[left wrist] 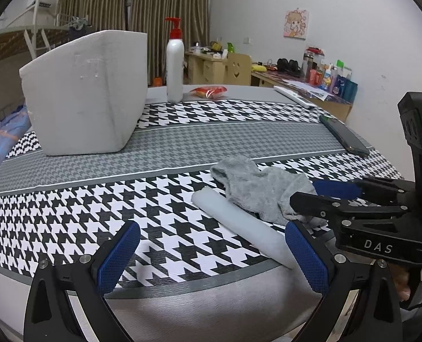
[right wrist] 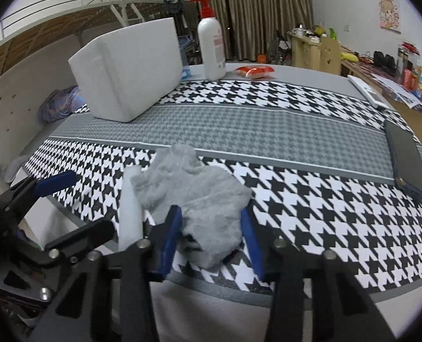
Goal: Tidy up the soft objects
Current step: 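Close the right tool on the grey cloth while the left tool lowers over the white roll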
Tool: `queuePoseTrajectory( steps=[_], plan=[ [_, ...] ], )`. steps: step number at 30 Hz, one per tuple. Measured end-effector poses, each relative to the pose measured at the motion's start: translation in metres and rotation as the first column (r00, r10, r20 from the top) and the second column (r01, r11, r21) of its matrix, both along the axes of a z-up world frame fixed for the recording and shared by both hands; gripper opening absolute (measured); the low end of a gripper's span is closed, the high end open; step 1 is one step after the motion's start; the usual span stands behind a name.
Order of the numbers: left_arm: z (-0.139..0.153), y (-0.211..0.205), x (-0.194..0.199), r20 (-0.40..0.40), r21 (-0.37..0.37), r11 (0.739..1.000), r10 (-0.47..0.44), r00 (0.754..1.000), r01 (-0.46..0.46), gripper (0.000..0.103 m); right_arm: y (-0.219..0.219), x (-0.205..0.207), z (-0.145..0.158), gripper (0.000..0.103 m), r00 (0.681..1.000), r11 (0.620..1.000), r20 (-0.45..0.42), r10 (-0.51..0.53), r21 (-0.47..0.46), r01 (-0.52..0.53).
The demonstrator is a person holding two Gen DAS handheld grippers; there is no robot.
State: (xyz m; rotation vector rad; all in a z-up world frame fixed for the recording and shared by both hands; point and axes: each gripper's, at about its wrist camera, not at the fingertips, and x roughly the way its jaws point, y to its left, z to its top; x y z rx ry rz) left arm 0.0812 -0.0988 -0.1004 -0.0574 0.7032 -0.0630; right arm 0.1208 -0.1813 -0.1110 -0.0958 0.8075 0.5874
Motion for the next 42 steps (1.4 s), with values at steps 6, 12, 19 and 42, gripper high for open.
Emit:
queuePoseTrajectory(
  steps=[6,12,19,42],
  plan=[
    [-0.002,-0.003,0.002,-0.010,0.000,1.000,-0.004,1.000,0.004,0.102,-0.001,0.001,-0.001,0.027,0.999,0.999,-0.028,0.039,0.035,-0.038],
    [-0.004,-0.007,0.007,-0.020,0.002,1.000,-0.010,1.000,0.010,0.102,-0.007,-0.001,0.008,0.020,1.000,1.000,0.020,-0.002,0.021,0.001],
    [-0.006,-0.019,0.013,-0.027,0.015,1.000,-0.020,0.999,0.021,0.102,-0.030,0.002,0.015,0.020,0.996,0.997,0.055,-0.068,0.025,0.066],
    [-0.008,-0.034,0.037,-0.079,0.096,0.995,0.045,0.996,-0.038,0.028,-0.041,-0.004,0.021,0.020,0.993,0.995,0.078,-0.088,0.047,0.085]
  ],
)
